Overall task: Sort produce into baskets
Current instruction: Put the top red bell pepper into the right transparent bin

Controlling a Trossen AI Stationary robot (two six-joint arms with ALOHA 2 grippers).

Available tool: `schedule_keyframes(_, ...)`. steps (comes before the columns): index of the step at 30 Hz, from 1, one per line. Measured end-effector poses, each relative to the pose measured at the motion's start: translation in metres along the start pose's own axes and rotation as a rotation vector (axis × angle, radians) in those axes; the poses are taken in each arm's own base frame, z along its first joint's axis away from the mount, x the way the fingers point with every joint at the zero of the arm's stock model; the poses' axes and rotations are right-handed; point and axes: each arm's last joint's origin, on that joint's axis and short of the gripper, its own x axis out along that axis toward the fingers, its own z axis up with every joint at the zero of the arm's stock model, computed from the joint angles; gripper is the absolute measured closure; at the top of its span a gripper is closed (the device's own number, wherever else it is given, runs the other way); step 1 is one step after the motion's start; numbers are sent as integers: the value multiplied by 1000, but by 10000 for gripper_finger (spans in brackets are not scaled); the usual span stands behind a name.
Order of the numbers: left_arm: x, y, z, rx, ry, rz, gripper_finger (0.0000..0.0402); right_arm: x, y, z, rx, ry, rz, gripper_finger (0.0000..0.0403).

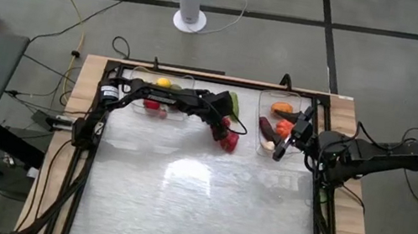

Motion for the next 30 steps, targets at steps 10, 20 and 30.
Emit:
schedule_keyframes(10, -71, -1, 39, 164, 124, 22, 120, 0, 0, 0, -1, 1, 0, 84)
schedule_keyframes(20, -104, -26, 62, 255, -105, -108, 117, -1, 2, -10, -75, 78, 46, 84)
schedule_keyframes(30, -127, -41, 93, 324, -476, -128, 116, -1, 6, -8, -157, 69, -130, 84)
